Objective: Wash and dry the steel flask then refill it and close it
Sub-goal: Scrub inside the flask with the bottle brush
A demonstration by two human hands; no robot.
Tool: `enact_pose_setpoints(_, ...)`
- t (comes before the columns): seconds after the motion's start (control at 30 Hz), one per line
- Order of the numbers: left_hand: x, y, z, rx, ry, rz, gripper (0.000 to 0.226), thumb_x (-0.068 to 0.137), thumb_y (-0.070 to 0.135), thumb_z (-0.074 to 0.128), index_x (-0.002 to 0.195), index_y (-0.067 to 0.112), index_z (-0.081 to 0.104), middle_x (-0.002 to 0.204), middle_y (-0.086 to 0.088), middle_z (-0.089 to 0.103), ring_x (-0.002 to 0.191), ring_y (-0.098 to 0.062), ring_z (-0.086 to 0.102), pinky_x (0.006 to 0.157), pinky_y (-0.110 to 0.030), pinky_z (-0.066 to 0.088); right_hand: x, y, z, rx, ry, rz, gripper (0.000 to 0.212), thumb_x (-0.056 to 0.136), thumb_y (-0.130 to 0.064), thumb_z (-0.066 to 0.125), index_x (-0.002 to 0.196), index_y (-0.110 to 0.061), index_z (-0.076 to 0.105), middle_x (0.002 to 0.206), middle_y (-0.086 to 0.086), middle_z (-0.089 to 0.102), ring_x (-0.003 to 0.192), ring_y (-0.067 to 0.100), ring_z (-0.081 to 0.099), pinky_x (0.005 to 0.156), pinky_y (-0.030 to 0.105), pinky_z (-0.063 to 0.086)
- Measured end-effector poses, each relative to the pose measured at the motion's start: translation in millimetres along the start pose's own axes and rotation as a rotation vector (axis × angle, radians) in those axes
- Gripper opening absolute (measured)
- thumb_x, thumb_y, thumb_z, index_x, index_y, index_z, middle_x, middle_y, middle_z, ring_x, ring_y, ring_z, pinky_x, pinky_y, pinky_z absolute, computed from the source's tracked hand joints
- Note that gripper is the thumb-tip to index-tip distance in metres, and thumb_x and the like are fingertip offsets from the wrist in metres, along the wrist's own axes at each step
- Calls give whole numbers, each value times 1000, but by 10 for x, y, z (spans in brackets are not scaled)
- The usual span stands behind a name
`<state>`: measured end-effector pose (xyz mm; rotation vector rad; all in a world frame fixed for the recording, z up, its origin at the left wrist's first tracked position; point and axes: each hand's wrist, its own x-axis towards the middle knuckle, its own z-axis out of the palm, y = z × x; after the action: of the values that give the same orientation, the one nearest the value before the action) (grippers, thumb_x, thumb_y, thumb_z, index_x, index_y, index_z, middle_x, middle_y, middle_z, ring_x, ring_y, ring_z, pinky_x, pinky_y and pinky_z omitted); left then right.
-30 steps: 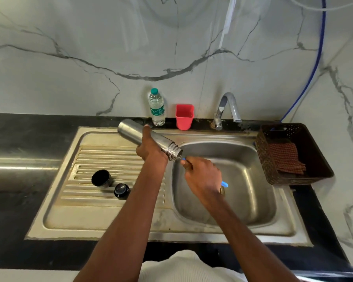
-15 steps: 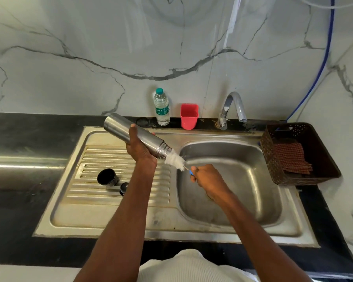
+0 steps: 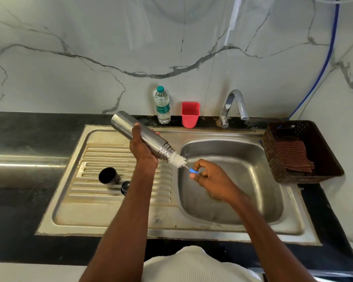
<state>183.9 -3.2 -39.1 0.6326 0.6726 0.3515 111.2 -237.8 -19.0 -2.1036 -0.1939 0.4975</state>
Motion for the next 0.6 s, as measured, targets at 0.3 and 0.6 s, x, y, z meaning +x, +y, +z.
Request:
enact_pose_setpoints(0.3,-25,-108,89,-51,126,8,67,82,41,84,133,7,58,111,-24,74,81,-35,77,74,-50,65,77,-295,81,-363,270,173,21,93,-38,56,89,-31,75,91,-7,73,89,23,64,76,36,49)
enact_pose_setpoints(0.6,-62,128,73,13,-5,-9,45,90,44,75,119,11,62,91,-12,73,78,-28,74,69,-38,61,155,-176,-246,591,-385,593,31,108,-31,40,86,-16,55,54,-8,26,38,3,17,34,17,12)
